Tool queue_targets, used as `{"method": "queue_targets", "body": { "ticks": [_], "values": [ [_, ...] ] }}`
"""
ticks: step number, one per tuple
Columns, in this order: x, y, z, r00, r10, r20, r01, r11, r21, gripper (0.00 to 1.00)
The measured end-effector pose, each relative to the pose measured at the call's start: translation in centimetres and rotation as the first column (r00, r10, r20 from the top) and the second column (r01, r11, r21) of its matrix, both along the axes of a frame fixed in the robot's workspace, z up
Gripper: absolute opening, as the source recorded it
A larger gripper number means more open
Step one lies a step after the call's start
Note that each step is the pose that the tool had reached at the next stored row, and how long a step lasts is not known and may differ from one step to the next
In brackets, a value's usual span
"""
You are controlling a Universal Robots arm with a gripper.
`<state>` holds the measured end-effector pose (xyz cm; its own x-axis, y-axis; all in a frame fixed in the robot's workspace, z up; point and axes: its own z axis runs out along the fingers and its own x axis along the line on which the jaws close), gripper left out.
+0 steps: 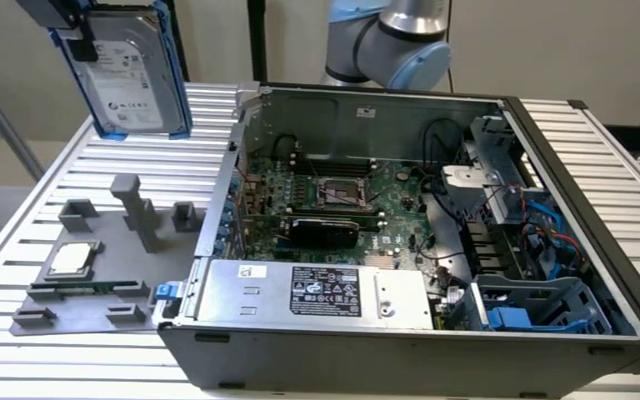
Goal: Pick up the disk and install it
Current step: 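Pick up the disk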
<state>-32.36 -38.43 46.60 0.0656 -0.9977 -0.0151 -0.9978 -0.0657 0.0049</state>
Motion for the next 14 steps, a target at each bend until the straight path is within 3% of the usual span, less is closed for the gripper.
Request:
{"method": "queue_targets", "body": {
  "ticks": [4,14],
  "values": [
    [1.8,-0.41,0.52,1.0,0.0,0.0,0.0,1.0,0.0001,0.0],
    [6.4,-1.86,0.67,1.0,0.0,0.0,0.0,1.0,0.0013,0.0]
  ]
}}
